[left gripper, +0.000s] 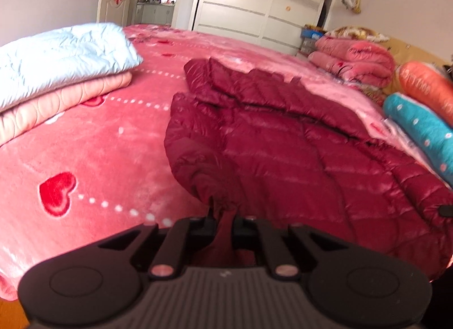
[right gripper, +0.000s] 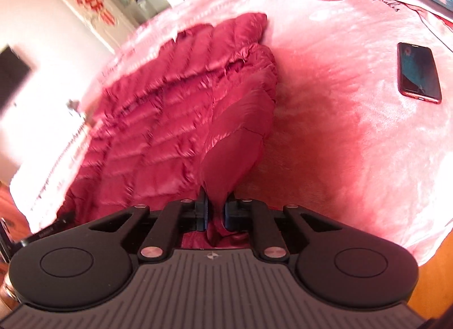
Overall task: Fold large clothes
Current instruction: 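Lift the hem with both grippers and fold it over the jacket body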
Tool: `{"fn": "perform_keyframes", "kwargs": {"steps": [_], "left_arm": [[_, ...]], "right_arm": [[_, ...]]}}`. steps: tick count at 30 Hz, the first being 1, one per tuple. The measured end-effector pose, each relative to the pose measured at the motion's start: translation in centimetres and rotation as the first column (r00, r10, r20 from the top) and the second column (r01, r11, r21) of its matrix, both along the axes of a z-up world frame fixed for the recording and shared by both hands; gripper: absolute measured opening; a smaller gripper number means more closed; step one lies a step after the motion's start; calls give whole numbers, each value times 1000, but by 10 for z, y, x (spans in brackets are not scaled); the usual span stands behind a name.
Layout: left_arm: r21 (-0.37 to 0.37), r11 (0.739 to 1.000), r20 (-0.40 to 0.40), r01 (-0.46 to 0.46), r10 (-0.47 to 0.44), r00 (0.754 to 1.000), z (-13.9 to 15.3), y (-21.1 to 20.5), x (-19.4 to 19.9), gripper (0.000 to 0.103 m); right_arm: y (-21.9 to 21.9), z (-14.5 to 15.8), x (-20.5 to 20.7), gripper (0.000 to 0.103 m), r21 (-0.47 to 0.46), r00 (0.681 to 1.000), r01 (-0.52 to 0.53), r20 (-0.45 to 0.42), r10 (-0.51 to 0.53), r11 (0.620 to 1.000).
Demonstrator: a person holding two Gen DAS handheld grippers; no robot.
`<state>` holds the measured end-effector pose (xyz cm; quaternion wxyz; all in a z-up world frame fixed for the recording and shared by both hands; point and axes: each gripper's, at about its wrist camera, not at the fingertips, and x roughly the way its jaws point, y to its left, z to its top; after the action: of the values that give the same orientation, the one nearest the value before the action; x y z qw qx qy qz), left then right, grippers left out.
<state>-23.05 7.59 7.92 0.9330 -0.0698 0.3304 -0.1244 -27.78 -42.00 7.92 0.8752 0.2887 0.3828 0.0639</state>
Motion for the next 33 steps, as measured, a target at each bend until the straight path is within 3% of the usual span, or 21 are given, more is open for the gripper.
{"fn": "perform_keyframes", "kwargs": {"steps": [11,17,19,21,25,29,33], "left_arm": [[-155,984,75,85,-74,994,54,18,-42,2],[-272,957,90,100,-78,993,87,39,-73,2],[-347,934,77,81,-58,995,92,48,-70,2],[-405,913,71,49,-22,997,96,55,-62,2],[-448,894,74,-20,59,996,100,63,-28,2],[-469,880,81,-79,132,988,102,65,22,2],[-447,881,60,-155,203,977,96,65,78,3]], "right_arm": [[-10,17,-34,10,202,997,-6,78,-10,979],[-13,28,-48,10,337,997,-41,73,17,940],[-21,28,-47,10,408,997,-34,74,4,913],[-27,29,-35,10,477,997,-16,78,-24,879],[-43,32,10,10,555,989,10,116,-89,832],[-67,33,64,10,602,970,60,152,-187,797],[-85,19,120,11,681,946,114,147,-288,724]]}}
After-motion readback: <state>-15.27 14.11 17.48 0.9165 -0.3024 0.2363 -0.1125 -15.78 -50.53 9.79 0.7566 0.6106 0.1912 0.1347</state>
